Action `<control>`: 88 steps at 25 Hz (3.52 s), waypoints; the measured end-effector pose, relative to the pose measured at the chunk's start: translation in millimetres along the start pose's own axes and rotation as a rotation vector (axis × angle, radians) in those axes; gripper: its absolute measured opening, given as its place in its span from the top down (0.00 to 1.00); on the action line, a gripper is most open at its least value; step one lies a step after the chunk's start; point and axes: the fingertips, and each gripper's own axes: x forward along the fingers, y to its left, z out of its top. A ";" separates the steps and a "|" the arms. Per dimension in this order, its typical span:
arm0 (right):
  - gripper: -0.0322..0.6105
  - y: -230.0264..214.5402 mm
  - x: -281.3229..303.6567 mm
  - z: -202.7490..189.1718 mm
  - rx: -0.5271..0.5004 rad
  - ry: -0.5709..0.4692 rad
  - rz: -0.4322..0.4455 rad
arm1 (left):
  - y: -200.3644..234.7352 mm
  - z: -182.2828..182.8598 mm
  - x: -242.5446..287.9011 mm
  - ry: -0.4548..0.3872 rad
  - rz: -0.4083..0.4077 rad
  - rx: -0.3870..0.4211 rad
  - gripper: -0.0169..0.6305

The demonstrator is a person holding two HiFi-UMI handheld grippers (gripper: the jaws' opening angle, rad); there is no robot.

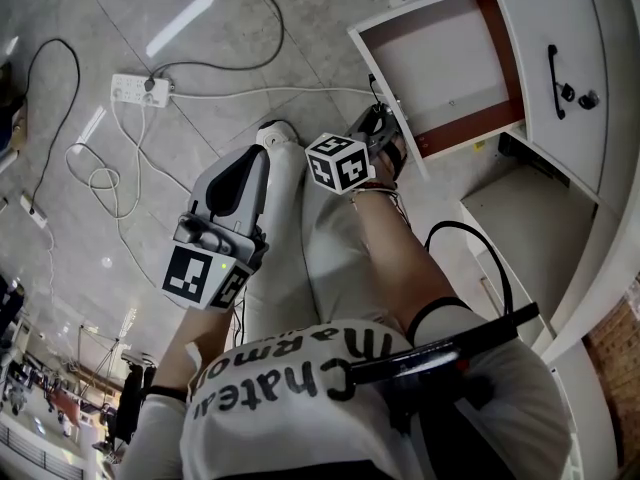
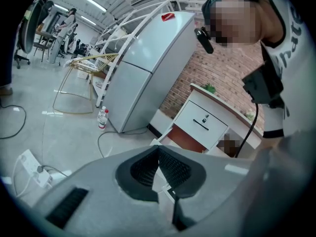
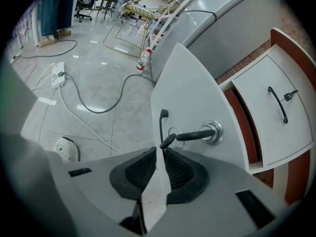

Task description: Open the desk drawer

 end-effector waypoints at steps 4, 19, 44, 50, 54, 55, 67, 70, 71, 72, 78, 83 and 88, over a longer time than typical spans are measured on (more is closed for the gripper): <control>0.91 4.2 3.6 -1.5 -0.005 -0.002 -0.016 | 2.4 -3.4 -3.8 0.001 -0.004 0.011 0.95; 0.71 32.6 22.4 -6.2 -0.028 -0.015 0.007 | 25.8 -3.7 -18.9 -0.010 0.058 0.004 0.95; 0.64 42.8 -46.2 -10.6 0.090 0.110 0.223 | -1.3 36.5 -41.7 0.022 0.100 -0.019 0.95; 0.76 8.5 -92.4 -8.7 0.116 0.155 0.271 | -26.6 64.0 -59.2 0.049 0.145 -0.029 0.95; 0.86 -41.8 -115.9 3.9 0.165 0.155 0.240 | -54.7 93.0 -61.9 0.046 0.132 -0.037 0.95; 0.87 -55.5 -120.2 10.8 0.185 0.154 0.233 | -61.3 102.3 -59.9 0.043 0.119 -0.031 0.95; 0.92 -220.7 -188.0 87.3 0.376 0.000 0.214 | -140.7 207.3 -44.8 -0.052 0.128 0.025 0.95; 0.92 -260.1 -206.6 111.0 0.400 -0.059 0.218 | -161.9 234.6 -43.6 -0.088 0.131 0.029 0.95; 0.92 -272.4 -214.2 119.8 0.412 -0.086 0.222 | -169.0 244.1 -43.4 -0.097 0.132 0.040 0.95; 0.93 -284.0 -222.9 126.9 0.422 -0.111 0.228 | -176.8 252.8 -43.8 -0.103 0.134 0.051 0.95; 0.93 -350.8 -285.5 185.6 0.454 -0.337 0.280 | -215.8 316.8 -46.4 -0.201 0.135 0.086 0.95; 0.93 -397.7 -348.9 229.7 0.533 -0.557 0.360 | -247.7 367.4 -59.6 -0.297 0.095 0.147 0.95; 0.93 -439.2 -423.2 254.8 0.552 -0.794 0.452 | -267.0 397.3 -71.6 -0.367 0.081 0.206 0.95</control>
